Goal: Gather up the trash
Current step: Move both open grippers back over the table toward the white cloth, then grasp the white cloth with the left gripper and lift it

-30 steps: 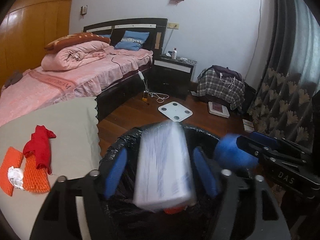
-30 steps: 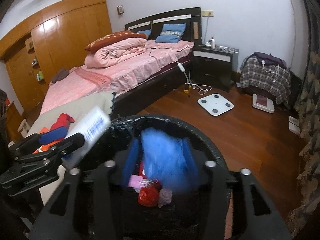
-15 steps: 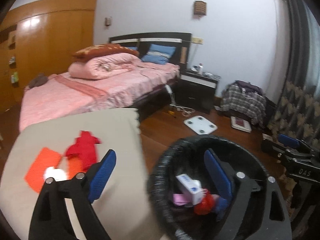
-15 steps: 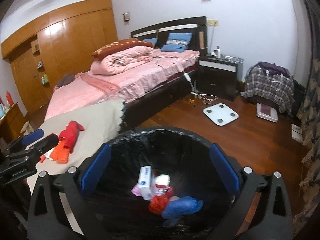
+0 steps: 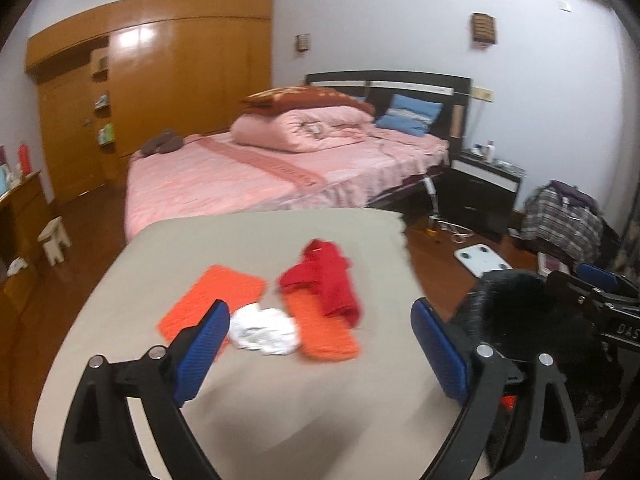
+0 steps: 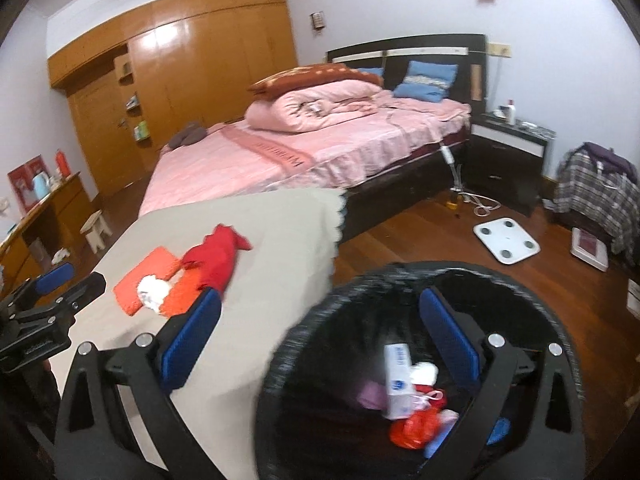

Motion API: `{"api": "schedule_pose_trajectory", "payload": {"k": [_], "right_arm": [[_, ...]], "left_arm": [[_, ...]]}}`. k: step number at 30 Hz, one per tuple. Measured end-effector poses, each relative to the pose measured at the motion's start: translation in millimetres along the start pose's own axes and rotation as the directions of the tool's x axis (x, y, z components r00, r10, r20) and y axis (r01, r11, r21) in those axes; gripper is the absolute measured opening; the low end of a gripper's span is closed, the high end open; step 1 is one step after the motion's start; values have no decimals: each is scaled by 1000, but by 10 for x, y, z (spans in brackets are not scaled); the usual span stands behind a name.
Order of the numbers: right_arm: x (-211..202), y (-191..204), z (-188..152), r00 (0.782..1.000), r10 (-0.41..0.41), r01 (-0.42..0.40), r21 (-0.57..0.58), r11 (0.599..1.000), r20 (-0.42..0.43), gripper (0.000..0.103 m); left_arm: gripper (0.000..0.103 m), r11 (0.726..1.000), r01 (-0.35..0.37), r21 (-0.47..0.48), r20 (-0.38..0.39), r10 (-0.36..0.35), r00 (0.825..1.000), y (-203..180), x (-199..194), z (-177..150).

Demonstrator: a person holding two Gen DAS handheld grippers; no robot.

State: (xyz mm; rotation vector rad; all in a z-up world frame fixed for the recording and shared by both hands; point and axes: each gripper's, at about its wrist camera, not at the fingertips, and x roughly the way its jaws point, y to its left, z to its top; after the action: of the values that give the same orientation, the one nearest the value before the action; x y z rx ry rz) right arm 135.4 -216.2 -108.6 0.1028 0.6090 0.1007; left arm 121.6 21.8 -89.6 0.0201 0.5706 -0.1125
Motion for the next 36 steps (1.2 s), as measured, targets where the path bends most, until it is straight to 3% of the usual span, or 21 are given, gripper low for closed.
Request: {"api": "schedule_pose_trajectory", "payload": {"k": [5, 12, 21, 30, 33, 35, 36], "right_arm": [[234, 315, 40, 1000, 30, -30, -34, 999, -8, 97], [606, 626, 46, 998, 59, -60, -50, 997, -34, 97], [1043, 743, 11, 996, 46, -51, -53, 997, -82, 97], [1203, 730, 10, 995, 48, -54, -56, 997, -91, 97], [1211, 733, 23, 995, 52, -57, -61, 997, -87, 97], [1205, 727, 21, 995, 52, -57, -60, 997, -88, 97], [1204, 727, 22, 995, 53, -58, -58, 997, -88, 97]], "left_arm": [[90, 998, -54, -41, -21, 53, 998, 330, 159, -51], [90, 994, -77, -71, -63, 73, 995, 588, 505, -132], [90, 994, -80, -75, -137, 69, 988, 625, 1072, -240], [90, 995, -66, -69, -210, 50, 976, 608, 1428, -374], [80, 996, -52, -75, -232, 34, 972, 579, 1472, -399], [65, 996, -44, -79, -240, 24, 971, 574, 1487, -404], [63, 996, -39, -80, -241, 18, 970, 572, 1487, -411]]}}
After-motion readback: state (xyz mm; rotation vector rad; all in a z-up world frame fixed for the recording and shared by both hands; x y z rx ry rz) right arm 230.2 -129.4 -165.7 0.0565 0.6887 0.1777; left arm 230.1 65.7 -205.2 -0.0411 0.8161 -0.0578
